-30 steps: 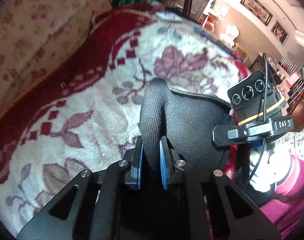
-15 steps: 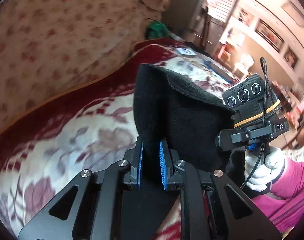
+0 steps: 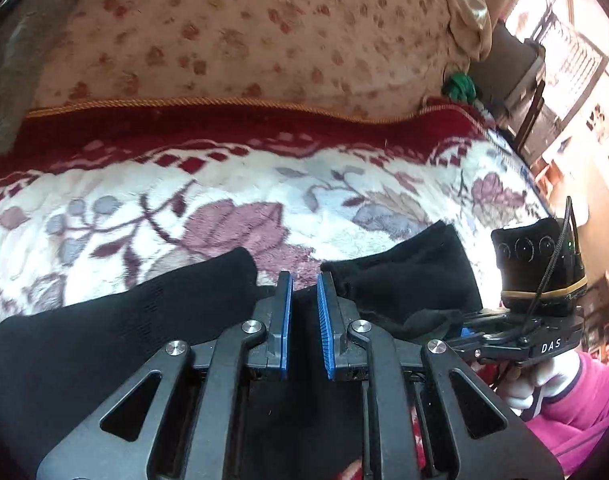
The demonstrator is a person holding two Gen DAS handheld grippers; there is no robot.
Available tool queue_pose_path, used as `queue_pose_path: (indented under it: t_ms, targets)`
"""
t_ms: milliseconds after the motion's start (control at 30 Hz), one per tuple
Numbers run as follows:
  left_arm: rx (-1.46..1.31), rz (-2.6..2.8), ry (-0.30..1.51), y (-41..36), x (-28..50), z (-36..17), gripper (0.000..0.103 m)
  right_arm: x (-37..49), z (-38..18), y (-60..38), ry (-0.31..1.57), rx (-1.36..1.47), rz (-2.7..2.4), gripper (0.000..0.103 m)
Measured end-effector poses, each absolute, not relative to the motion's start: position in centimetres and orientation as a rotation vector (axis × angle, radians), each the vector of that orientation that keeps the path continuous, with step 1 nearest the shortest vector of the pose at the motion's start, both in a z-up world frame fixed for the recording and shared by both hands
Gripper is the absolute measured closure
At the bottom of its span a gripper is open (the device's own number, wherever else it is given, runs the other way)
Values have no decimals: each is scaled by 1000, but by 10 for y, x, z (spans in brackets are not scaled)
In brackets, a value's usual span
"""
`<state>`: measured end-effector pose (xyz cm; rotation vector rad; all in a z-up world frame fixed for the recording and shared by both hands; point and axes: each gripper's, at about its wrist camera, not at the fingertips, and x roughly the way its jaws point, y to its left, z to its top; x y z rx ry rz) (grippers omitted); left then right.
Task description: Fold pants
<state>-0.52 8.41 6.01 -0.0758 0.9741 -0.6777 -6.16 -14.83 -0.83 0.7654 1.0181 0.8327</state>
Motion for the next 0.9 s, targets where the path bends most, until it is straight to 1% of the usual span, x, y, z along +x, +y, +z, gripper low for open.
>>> queue_pose_path:
  t_ms: [67,100,133,300,500,633,700,900]
  targets:
    - [-69,-659,946,85,-9,66,89,-61,-3,-145,1028,768,861,80]
    - [-71,-654,934,85,-11,68,89,-57,-4,-144,1042,803,877,74]
    - [-77,-658,928,84,-12,71,89,-57,-3,-145,1048,837,901,72]
    - [-88,-678,907,82,-23,78,89,-68,27,-157,974,808,941,72]
    - [-111,-703,905,75,-41,87,89,-72,40,-185,925,819,801,72]
    - [-80,-721,886,62,-59,91,89,-66,41,-201,907,826,705,72]
    - [-109,-745,909,55,-65,87,89,-64,41,-204,902,821,679,72]
    - [-110,-741,991,31,-79,60,89,-45,18,-203,979,773,588,72]
